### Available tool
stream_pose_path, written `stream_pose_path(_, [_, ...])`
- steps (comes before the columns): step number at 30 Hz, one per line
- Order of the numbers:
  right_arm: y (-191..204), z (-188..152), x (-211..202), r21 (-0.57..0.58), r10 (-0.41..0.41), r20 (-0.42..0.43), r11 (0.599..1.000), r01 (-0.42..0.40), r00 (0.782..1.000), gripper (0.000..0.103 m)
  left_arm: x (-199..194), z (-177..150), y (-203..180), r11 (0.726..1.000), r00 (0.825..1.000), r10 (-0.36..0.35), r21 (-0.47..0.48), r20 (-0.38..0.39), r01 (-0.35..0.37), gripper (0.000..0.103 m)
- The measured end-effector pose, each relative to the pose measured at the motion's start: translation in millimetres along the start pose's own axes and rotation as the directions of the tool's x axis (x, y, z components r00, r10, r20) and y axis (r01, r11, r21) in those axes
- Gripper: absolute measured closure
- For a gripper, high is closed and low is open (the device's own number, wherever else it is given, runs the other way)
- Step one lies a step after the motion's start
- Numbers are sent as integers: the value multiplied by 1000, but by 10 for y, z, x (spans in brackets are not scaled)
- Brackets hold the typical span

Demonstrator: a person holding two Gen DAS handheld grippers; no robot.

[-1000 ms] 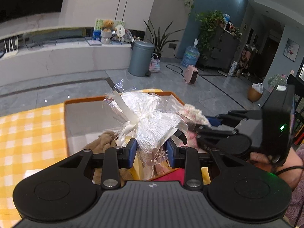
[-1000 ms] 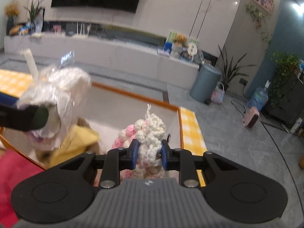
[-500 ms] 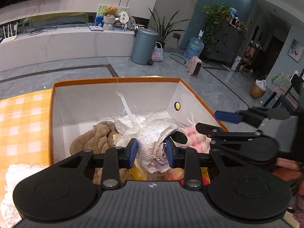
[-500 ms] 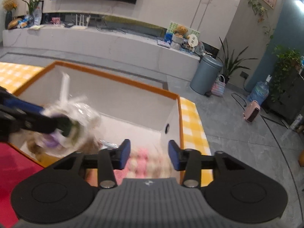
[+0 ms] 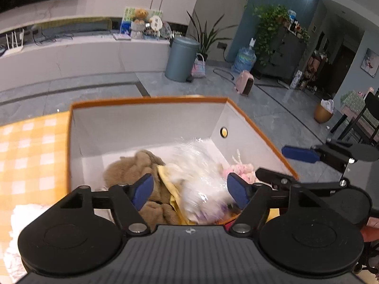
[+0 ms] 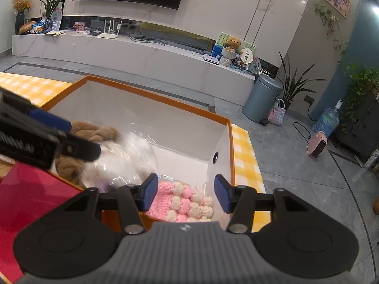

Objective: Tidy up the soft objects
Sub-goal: 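Move both open grippers back toward the orange crocheted fruit and white cloth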

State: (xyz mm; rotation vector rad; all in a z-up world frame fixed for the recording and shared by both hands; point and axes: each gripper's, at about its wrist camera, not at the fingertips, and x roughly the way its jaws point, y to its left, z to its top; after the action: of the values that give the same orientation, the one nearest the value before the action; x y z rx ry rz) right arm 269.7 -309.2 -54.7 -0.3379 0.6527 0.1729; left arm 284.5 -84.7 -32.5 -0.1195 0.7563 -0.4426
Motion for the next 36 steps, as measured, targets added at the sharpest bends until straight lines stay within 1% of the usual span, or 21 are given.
stream_pose_path(5, [0, 21, -164, 14, -3, 23, 1000, 3, 1000, 50, -262, 64, -13, 1000, 998, 7, -20, 57, -6, 19])
stream_pose_path(9, [75, 19, -435, 27, -4, 70, 1000, 2, 998, 50, -562, 44, -60, 1000, 992, 4, -21, 123, -1, 19])
stream_pose_path(13, [187, -44, -791, 44, 17, 126, 999, -23, 992, 49, -906, -52, -136, 1000, 985, 1, 2, 170, -1, 19])
stream_pose_path(17, [326, -163, -1081, 100, 47, 130, 993, -60, 990, 49, -1219, -221, -244, 998, 977, 27, 48, 209, -38, 19])
stream_pose_path(21, [468, -297, -1316, 173, 85, 122, 979, -105, 989, 49, -1463, -406, -302, 997, 975, 39, 54, 217, -52, 19])
stream_pose_path(26, [686, -492, -1552, 215, 122, 124, 966, -147, 985, 47, -1671, -659, -356, 997, 979, 48, 51, 199, -59, 19])
stream_pose_path(27, [731, -537, -1598, 227, 129, 126, 962, -155, 984, 43, -1700, -711, -356, 997, 980, 50, 50, 194, -61, 19])
stream_pose_path(28, [774, -576, -1636, 236, 133, 129, 959, -160, 983, 35, -1723, -756, -357, 997, 981, 54, 47, 188, -64, 19])
stream_pose_path(36, [1042, -795, -1765, 276, 186, 127, 937, -214, 974, 34, -1837, -1126, -206, 995, 983, 95, -14, 155, -94, 19])
